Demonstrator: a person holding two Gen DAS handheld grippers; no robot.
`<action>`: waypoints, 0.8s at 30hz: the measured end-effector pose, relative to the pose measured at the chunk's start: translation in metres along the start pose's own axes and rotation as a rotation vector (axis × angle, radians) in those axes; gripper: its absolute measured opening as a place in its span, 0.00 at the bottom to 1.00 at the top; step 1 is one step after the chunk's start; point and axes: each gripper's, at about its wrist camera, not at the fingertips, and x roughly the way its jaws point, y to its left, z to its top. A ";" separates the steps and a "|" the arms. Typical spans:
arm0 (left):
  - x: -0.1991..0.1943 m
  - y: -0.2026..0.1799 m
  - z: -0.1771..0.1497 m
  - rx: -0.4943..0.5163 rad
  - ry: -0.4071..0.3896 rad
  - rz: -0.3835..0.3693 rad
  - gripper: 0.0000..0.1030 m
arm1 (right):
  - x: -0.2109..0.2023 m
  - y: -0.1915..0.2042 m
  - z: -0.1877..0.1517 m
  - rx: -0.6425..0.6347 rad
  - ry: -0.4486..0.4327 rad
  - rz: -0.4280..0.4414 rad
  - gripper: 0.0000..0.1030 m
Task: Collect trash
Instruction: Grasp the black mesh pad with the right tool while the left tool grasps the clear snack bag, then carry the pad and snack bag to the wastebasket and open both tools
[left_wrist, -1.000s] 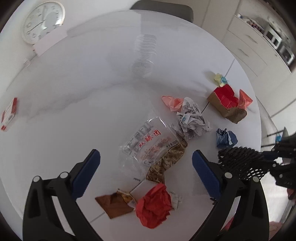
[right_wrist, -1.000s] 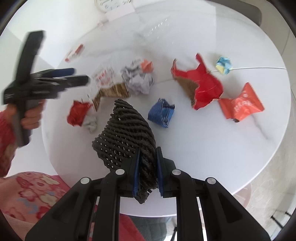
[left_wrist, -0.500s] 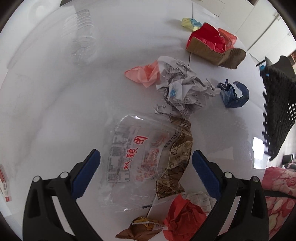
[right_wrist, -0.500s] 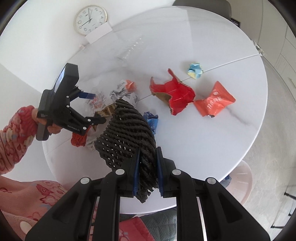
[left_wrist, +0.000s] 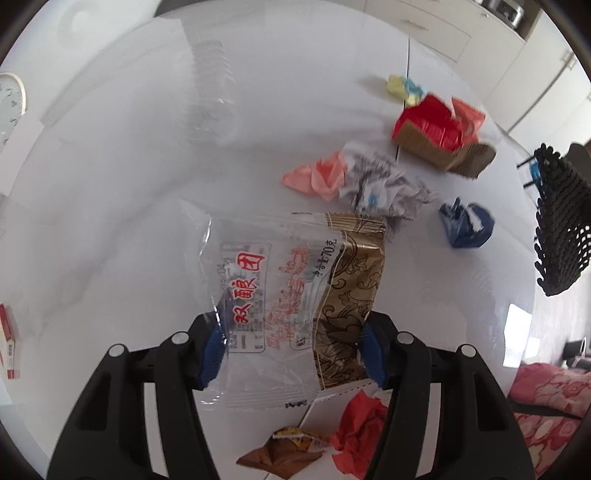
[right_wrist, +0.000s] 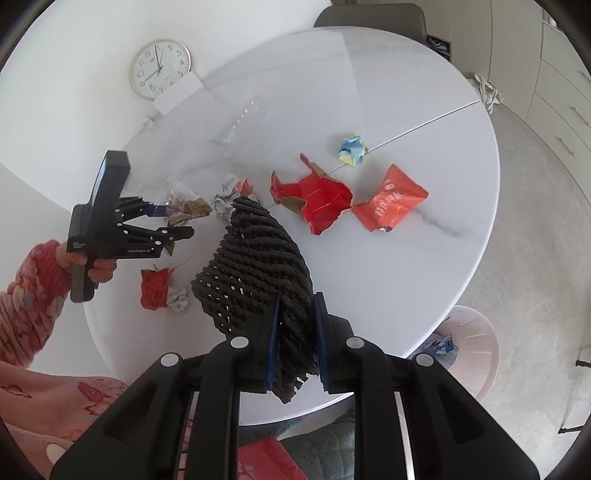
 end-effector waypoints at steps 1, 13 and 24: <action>-0.007 -0.001 0.000 -0.016 -0.014 0.002 0.57 | -0.004 -0.003 -0.002 0.010 -0.011 0.002 0.19; -0.089 -0.068 0.001 -0.175 -0.143 -0.039 0.57 | -0.055 -0.105 -0.058 0.238 -0.084 -0.190 0.19; -0.077 -0.219 0.052 -0.040 -0.132 -0.145 0.58 | 0.023 -0.221 -0.122 0.464 0.095 -0.331 0.24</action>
